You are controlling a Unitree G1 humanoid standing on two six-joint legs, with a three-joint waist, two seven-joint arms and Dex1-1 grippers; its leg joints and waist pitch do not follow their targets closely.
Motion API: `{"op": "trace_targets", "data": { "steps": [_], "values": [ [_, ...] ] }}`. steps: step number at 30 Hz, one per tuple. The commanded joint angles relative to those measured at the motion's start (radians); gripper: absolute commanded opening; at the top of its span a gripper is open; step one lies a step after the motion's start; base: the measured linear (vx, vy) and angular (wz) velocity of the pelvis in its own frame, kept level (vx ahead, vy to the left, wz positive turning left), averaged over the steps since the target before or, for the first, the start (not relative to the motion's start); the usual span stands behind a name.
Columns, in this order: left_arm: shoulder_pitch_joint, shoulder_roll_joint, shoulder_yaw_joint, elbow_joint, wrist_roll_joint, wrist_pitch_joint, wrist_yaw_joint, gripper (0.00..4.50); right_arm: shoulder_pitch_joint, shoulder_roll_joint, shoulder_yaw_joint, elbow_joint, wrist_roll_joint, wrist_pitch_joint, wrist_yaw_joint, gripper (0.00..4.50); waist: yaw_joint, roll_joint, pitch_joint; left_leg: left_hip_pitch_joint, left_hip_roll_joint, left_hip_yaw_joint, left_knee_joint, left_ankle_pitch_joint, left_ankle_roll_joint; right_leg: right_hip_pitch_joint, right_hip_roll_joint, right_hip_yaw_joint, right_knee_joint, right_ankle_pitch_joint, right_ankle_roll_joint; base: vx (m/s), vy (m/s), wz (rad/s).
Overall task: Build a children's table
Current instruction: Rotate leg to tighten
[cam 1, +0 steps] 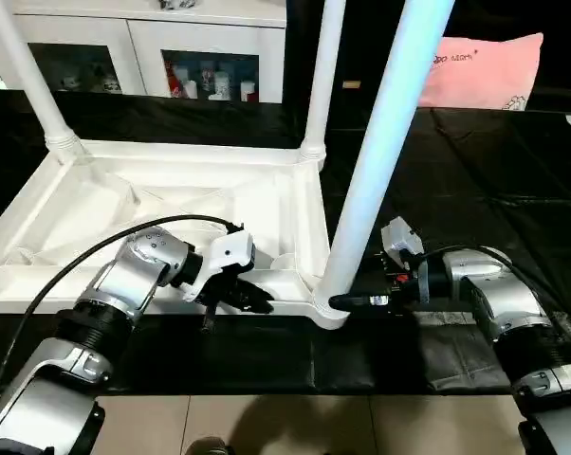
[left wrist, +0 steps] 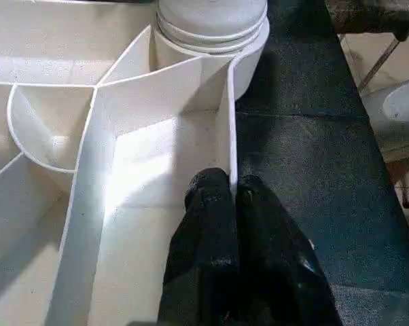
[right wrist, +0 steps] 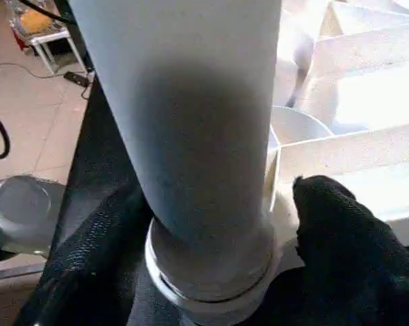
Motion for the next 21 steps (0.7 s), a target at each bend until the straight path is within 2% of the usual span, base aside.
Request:
{"op": "trace_targets", "data": {
  "steps": [1,3,4,7,8,13,17,21],
  "values": [
    [-0.001,-0.012,-0.033,-0.053,-0.018,-0.012,-0.077,0.0,-0.021,-0.005,-0.003,0.002,0.003,-0.003,-0.003,3.07,-0.003,0.003,-0.072,0.008,0.042,-0.003,-0.059,-0.162,0.055,0.058,-0.081,0.049,-0.068,-0.196,-0.221,0.0,0.0,0.0],
    [-0.001,-0.011,-0.034,-0.053,-0.019,-0.012,-0.078,0.0,-0.019,-0.004,-0.002,0.0,0.006,0.0,0.001,2.99,-0.003,0.003,-0.072,0.008,0.042,-0.004,-0.06,-0.163,0.053,0.058,-0.081,0.048,-0.069,-0.2,-0.22,0.0,0.0,0.0],
    [-0.001,-0.01,-0.035,-0.053,-0.019,-0.012,-0.08,0.0,-0.016,-0.004,-0.001,-0.004,0.007,0.001,0.005,2.74,-0.003,0.003,-0.072,0.008,0.042,-0.004,-0.059,-0.165,0.052,0.058,-0.082,0.048,-0.069,-0.202,-0.22,0.0,0.0,0.0],
    [-0.001,-0.007,-0.037,-0.053,-0.019,-0.013,-0.082,0.0,-0.013,-0.002,0.0,-0.005,0.007,-0.001,0.009,2.61,-0.003,0.003,-0.072,0.007,0.042,-0.004,-0.059,-0.164,0.053,0.058,-0.081,0.048,-0.068,-0.197,-0.22,0.0,0.0,0.0],
    [-0.001,-0.005,-0.038,-0.055,-0.02,-0.011,-0.083,0.0,-0.012,0.0,0.0,-0.002,0.008,-0.004,0.016,2.34,-0.003,0.004,-0.072,0.007,0.042,-0.004,-0.059,-0.164,0.052,0.059,-0.082,0.048,-0.068,-0.199,-0.221,0.0,0.0,0.0],
    [-0.001,-0.003,-0.039,-0.054,-0.018,-0.009,-0.082,0.0,-0.002,0.004,0.004,-0.01,0.011,0.002,0.026,2.07,-0.004,0.005,-0.073,0.008,0.041,-0.004,-0.058,-0.165,0.051,0.058,-0.081,0.048,-0.068,-0.195,-0.222,0.0,0.0,0.0],
    [0.002,-0.005,-0.038,-0.054,-0.017,-0.002,-0.074,0.0,0.014,0.009,0.006,-0.028,0.015,0.012,0.024,2.04,-0.003,0.008,-0.072,0.008,0.041,-0.004,-0.059,-0.169,0.05,0.058,-0.08,0.048,-0.069,-0.192,-0.223,0.0,0.0,0.0],
    [0.005,-0.028,-0.018,-0.048,-0.024,0.029,-0.02,0.0,0.064,0.032,-0.006,-0.072,0.038,0.05,-0.008,2.01,-0.001,0.008,-0.072,0.01,0.042,-0.005,-0.061,-0.178,0.046,0.059,-0.082,0.049,-0.07,-0.203,-0.22,0.0,0.0,0.0]
  ]
}}
